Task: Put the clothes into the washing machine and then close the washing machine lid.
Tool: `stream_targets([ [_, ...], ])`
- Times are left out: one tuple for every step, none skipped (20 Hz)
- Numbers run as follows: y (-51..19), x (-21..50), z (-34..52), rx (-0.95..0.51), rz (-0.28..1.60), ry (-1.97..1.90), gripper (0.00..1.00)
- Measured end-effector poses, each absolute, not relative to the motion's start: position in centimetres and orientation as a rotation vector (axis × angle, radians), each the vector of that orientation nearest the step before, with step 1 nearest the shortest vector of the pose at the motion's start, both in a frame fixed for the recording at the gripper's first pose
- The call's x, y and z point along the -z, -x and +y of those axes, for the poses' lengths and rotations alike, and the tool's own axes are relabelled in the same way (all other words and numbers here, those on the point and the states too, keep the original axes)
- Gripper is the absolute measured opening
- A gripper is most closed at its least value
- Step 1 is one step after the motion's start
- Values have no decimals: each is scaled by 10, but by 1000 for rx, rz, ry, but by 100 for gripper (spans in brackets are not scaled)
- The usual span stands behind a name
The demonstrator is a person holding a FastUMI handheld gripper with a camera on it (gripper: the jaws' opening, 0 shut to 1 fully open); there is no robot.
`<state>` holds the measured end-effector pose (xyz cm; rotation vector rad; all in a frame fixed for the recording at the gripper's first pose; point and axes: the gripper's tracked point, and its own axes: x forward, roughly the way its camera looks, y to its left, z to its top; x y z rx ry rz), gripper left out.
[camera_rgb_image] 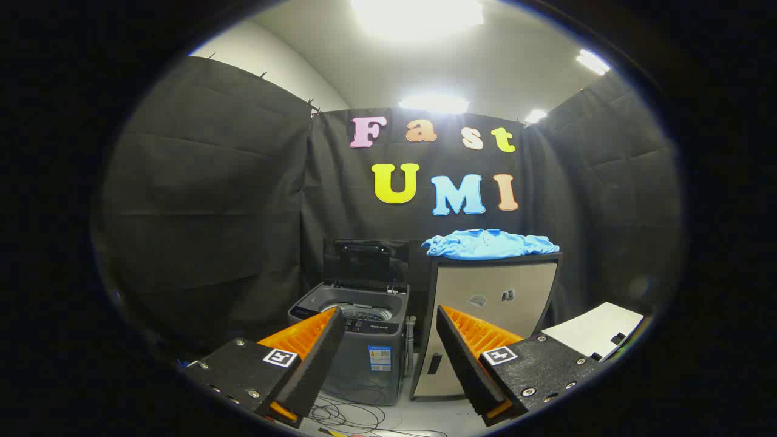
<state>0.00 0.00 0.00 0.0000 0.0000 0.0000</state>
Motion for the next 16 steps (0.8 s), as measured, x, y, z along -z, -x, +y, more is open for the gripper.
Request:
stream_targets([
  [0,-1,0,-2,1,0,95],
  [0,-1,0,-1,0,-1,95],
  [0,-2,0,-1,-1,-2,95],
  [1,-2,1,-1,-2,-5,95],
  [1,-3,0,0,-1,-9,95],
  [1,-2,0,2,-1,-12,95],
  [2,-3,1,4,-2,-14,95],
  [2,-4,0,5,-4,-15,95],
  [2,-5,0,7,-6,-17,95],
  [2,-4,1,7,-6,-20,95],
  [2,-4,1,7,-6,-21,95],
  [3,-4,2,7,-5,-22,95],
  [5,-4,2,8,-6,-22,95],
  [5,-3,2,10,-5,-22,95],
  [5,-2,2,12,-3,-24,95],
  [5,-1,2,13,-1,-25,95],
])
